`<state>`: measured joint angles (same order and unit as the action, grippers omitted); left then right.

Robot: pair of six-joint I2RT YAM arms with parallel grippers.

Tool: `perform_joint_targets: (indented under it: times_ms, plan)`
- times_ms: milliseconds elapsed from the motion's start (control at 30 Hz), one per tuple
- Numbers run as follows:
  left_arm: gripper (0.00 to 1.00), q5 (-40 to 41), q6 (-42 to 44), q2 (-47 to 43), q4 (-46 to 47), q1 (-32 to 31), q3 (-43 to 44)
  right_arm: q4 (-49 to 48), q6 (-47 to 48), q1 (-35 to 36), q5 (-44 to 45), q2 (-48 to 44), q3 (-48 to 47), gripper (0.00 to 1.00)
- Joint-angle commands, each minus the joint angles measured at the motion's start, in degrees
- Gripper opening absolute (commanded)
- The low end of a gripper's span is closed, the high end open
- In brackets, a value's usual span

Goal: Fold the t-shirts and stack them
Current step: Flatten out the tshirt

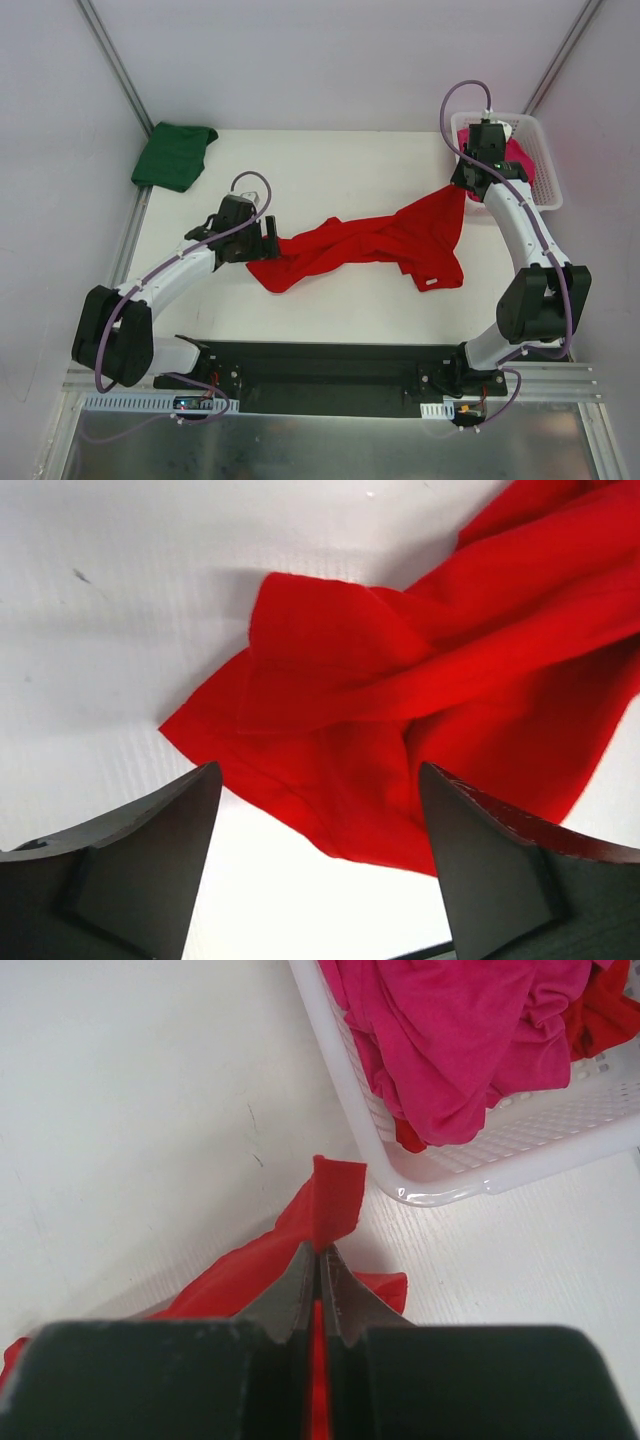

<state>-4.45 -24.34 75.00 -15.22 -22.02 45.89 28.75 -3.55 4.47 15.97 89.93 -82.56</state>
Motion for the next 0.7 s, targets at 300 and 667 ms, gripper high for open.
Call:
perform_joint_targets:
  times_ms: [300,667]
  plan:
    - [0.68,0.3,-1.7,-1.2,6.9,4.8,-3.3,-1.9,-0.4,-0.4,-1.1,-1.8,0.5,0.02]
    - [0.63,-13.2,-5.2,-3.5,13.0,10.7,-7.2,-1.9,-0.6,-0.3,-1.6,-1.3,0.7,0.02]
